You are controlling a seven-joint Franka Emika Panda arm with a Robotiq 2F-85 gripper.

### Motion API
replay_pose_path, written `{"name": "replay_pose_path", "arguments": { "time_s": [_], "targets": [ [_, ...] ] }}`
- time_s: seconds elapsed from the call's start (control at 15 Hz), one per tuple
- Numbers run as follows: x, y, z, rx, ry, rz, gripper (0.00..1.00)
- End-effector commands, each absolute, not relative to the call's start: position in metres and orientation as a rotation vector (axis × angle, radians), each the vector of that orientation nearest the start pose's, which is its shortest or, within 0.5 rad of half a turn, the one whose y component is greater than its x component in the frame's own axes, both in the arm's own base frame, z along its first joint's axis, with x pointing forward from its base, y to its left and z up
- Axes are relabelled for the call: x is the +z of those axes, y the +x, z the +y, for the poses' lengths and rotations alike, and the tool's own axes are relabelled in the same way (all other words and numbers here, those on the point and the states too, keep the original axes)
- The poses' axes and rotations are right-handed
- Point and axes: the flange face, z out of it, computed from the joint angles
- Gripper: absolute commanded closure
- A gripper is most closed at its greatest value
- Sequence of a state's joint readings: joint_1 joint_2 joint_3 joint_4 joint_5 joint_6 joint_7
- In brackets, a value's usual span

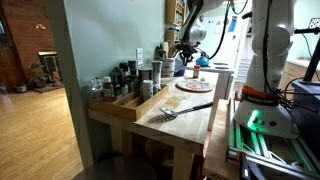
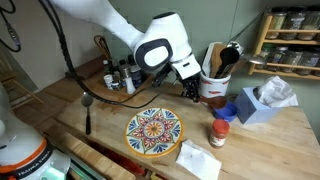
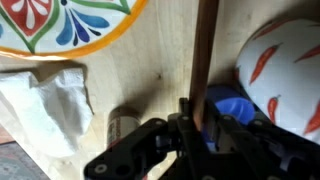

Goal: Put the wooden spoon in the utensil holder

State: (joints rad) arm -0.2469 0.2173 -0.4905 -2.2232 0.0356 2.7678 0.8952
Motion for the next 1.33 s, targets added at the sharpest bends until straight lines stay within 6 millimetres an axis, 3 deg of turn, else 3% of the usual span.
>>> {"name": "replay_pose_path", "arguments": {
  "time_s": [0.0, 0.2, 0.6, 0.67, 0.73, 1.0, 1.07, 1.27],
  "targets": [
    [0.365, 0.402, -0.354, -0.870, -2.079, 2.192, 0.95],
    [0.395, 0.395, -0.360, -1.155, -2.017, 2.098, 0.95],
    [0.458, 0.378, -0.427, -1.627, -1.794, 2.010, 0.95],
    [0.452, 0.377, -0.410, -1.522, -1.836, 2.017, 0.95],
    [0.458, 0.375, -0.416, -1.553, -1.832, 2.013, 0.82],
    [0.454, 0.379, -0.411, -1.539, -1.844, 2.005, 0.82],
    [0.454, 0.379, -0.410, -1.539, -1.844, 2.004, 0.95],
    [0.470, 0.380, -0.431, -1.670, -1.892, 1.954, 0.95]
  ]
}}
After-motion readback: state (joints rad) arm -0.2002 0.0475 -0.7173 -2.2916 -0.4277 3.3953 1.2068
